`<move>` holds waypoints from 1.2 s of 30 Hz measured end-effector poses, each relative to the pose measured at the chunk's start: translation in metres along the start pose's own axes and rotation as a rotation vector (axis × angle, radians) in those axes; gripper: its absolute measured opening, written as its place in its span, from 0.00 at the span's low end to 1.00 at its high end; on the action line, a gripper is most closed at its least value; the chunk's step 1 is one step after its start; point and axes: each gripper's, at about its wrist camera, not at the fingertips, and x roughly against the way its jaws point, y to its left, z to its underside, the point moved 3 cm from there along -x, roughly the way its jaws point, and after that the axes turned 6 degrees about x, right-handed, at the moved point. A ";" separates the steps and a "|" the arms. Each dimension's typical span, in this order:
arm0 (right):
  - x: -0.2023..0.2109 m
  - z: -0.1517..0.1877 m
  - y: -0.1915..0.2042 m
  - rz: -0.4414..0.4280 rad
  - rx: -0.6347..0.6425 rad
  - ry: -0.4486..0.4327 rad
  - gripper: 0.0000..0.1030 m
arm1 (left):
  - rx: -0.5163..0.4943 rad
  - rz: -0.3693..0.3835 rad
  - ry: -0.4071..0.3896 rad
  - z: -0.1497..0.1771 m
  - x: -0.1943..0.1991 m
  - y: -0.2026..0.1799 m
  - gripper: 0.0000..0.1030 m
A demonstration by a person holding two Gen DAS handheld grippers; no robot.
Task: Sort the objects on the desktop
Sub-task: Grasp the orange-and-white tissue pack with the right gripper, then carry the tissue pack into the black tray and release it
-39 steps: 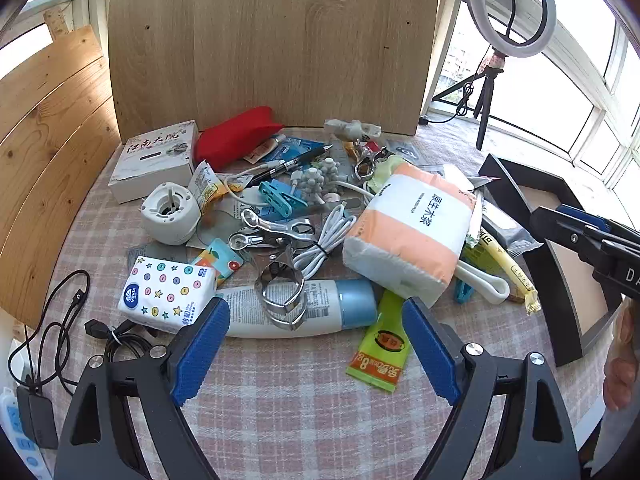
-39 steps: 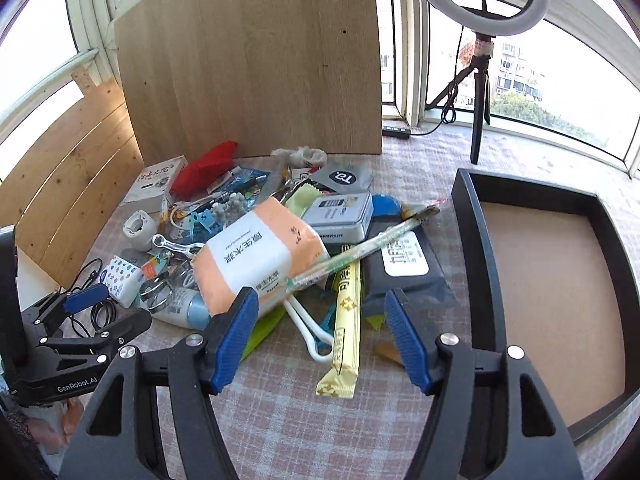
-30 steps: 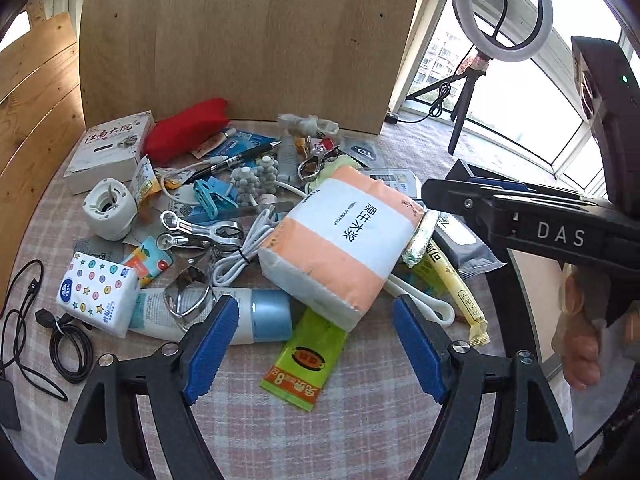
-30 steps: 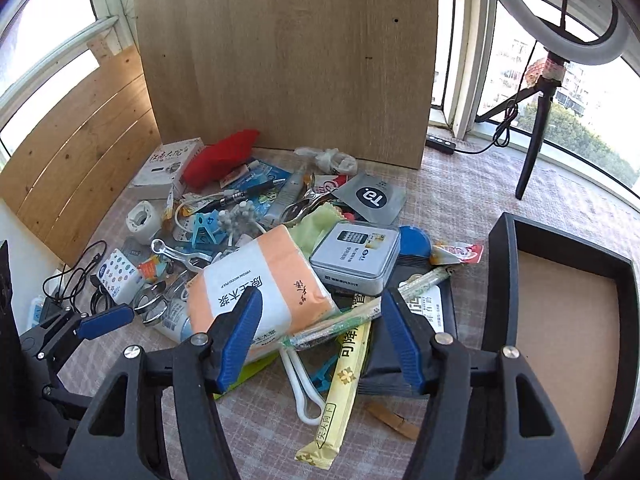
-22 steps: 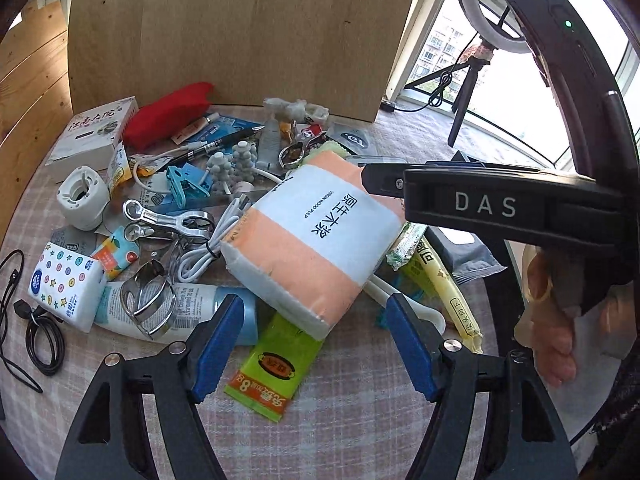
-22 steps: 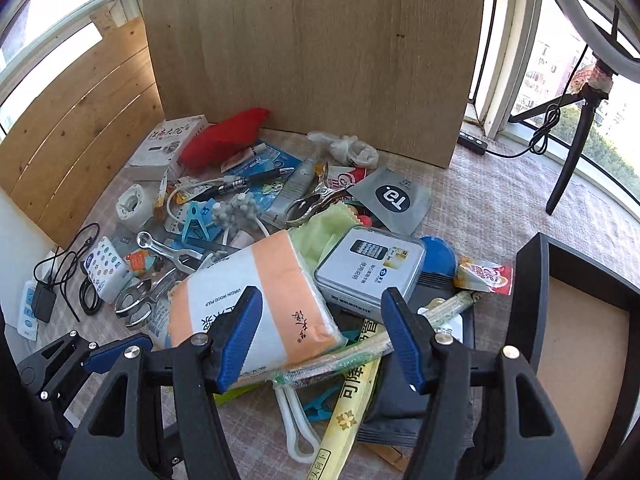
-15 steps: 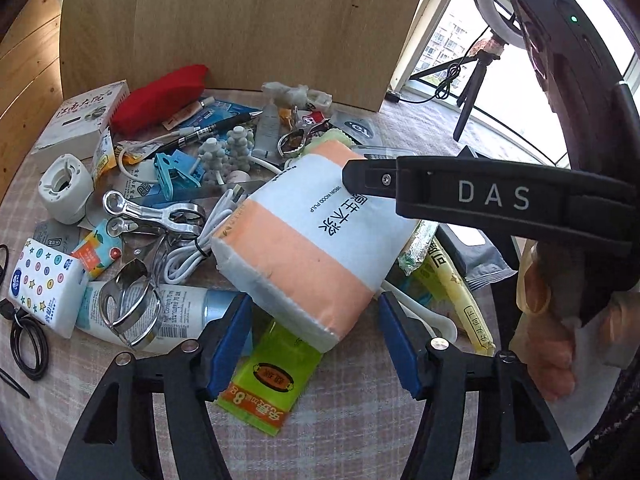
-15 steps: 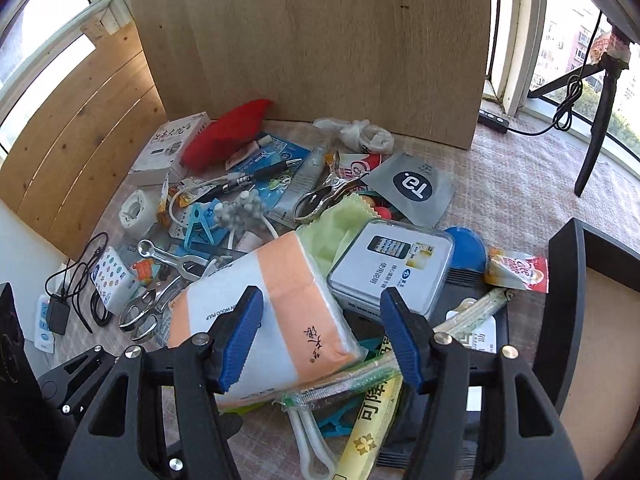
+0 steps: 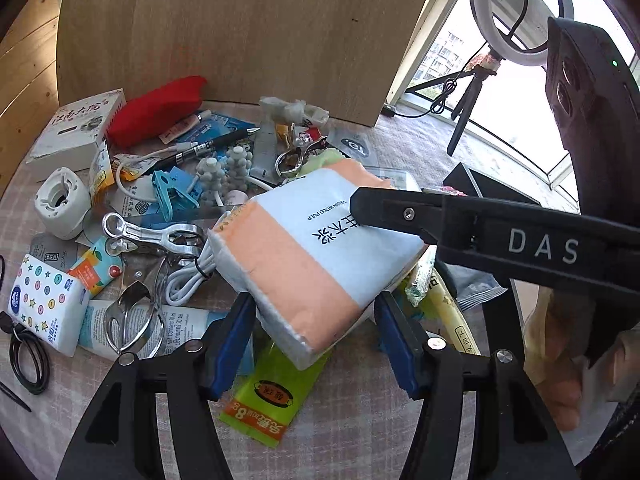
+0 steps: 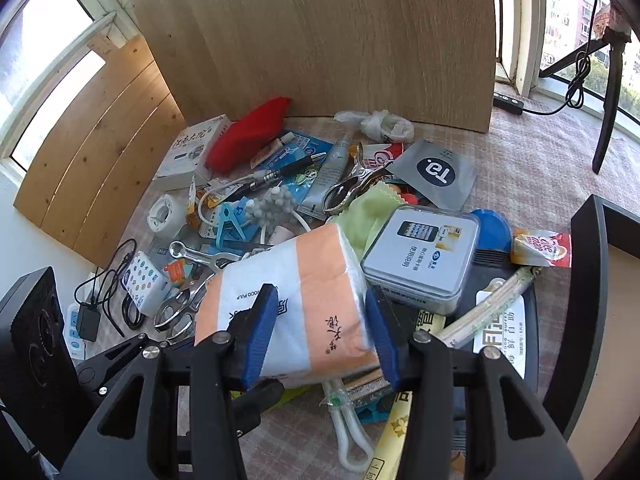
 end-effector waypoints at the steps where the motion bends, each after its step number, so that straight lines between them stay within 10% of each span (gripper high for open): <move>1: 0.005 -0.001 -0.001 -0.004 -0.008 -0.011 0.44 | -0.011 -0.001 -0.010 -0.002 0.004 -0.003 0.57; 13: 0.094 0.018 -0.031 0.088 -0.051 -0.152 0.44 | -0.152 0.117 -0.035 -0.007 0.028 -0.085 0.58; 27: 0.223 0.139 -0.168 0.347 -0.356 -0.243 0.43 | -0.485 0.322 0.076 0.046 0.000 -0.284 0.58; 36: 0.260 0.188 -0.204 0.457 -0.468 -0.244 0.44 | -0.654 0.326 0.113 0.073 -0.004 -0.344 0.59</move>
